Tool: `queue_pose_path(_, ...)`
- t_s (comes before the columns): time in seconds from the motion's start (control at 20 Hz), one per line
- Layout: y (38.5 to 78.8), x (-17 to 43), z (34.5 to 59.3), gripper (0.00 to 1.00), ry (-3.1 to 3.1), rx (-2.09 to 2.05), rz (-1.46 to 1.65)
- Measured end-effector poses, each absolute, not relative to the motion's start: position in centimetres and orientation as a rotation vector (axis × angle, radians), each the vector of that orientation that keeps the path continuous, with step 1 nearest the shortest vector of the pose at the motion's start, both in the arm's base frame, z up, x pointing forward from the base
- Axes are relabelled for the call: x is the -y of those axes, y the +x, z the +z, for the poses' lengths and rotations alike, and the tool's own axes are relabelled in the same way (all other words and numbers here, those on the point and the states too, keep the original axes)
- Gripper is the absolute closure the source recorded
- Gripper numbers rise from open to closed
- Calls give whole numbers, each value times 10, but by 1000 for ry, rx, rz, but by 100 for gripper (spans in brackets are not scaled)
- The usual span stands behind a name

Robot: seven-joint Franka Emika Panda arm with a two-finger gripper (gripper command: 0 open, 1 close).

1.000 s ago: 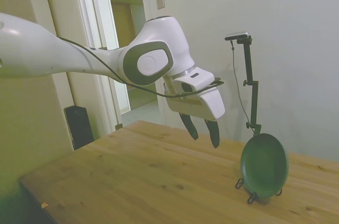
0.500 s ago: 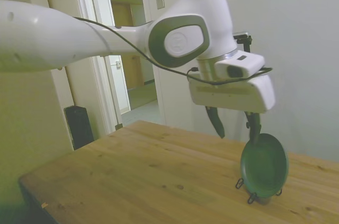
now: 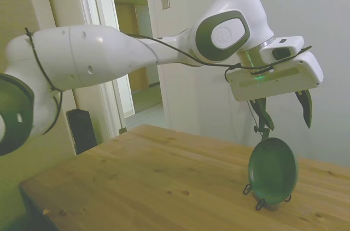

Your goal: Unload the plate

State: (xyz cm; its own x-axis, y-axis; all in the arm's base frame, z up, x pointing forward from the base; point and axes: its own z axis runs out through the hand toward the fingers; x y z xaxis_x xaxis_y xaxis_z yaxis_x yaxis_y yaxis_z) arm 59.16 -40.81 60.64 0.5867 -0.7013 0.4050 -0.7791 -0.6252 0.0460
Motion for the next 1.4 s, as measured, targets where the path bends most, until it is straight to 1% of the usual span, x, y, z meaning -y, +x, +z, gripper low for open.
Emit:
queue_pose_path(0.25,617,406,578,0,2607,1138,530)
queue_pose_path(0.45,621,409,563,0,2615,1069,568)
queue_pose_path(0.75,626,400,528,0,2641,1035,589)
queue_pose_path(1.15,625,398,506,0,2645,968,641)
queue_pose_path(1.4,619,410,509,0,2629,940,645)
